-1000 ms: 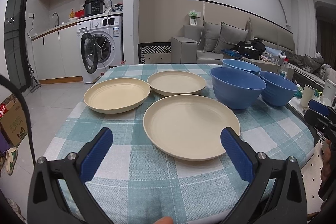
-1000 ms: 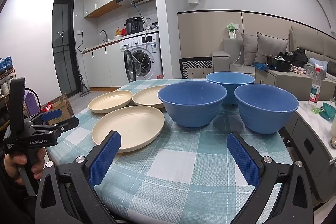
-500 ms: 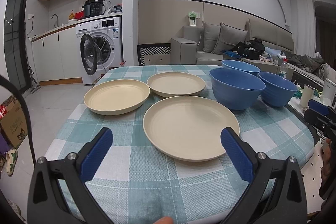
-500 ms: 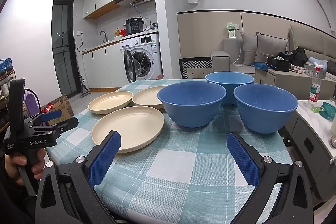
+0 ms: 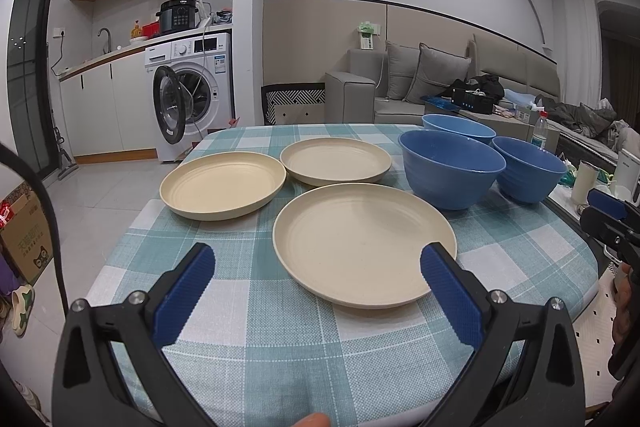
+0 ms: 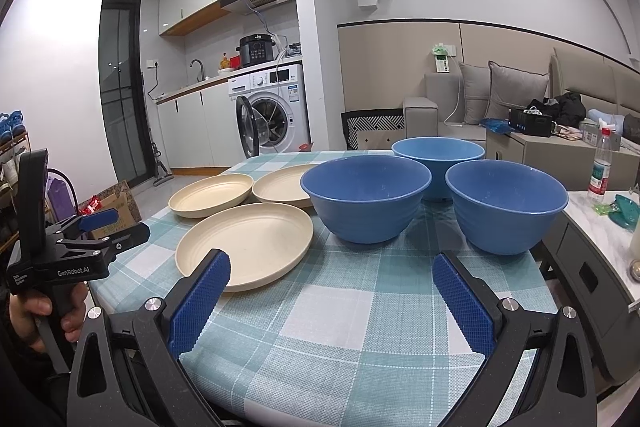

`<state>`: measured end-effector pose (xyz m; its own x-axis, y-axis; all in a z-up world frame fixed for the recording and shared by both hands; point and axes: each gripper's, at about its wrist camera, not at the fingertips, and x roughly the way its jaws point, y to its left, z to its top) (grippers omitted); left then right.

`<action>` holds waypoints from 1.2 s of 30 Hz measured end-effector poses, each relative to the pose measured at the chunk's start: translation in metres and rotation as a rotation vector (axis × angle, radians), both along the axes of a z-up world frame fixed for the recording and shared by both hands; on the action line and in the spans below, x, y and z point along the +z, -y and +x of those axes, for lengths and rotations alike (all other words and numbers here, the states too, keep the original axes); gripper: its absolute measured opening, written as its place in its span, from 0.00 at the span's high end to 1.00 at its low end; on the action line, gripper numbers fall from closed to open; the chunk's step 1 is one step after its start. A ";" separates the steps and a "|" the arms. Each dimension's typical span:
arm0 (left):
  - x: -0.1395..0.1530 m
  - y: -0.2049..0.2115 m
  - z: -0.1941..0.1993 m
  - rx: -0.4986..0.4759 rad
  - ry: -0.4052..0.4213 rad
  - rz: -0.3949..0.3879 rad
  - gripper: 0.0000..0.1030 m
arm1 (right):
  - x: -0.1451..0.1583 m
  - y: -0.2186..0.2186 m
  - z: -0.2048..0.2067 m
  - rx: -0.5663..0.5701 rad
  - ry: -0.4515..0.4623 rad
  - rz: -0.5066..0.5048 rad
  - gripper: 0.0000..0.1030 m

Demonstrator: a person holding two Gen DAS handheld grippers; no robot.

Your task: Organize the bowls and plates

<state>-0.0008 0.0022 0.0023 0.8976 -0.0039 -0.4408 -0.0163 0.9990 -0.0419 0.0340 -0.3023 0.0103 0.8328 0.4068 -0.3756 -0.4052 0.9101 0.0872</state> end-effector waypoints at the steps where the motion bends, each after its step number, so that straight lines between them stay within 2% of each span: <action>1: 0.000 0.000 0.000 0.000 0.000 0.000 0.00 | 0.000 0.000 0.000 -0.002 0.001 -0.001 0.00; 18: 0.010 -0.004 0.004 -0.014 0.008 -0.010 0.00 | 0.003 0.002 0.002 -0.011 -0.004 0.009 0.00; 24: 0.011 -0.002 0.009 -0.023 -0.013 0.016 0.00 | 0.007 0.004 0.004 0.000 -0.014 0.011 0.00; 36: 0.014 -0.010 0.019 -0.013 -0.032 0.020 0.00 | 0.021 0.003 0.007 0.036 0.005 0.035 0.00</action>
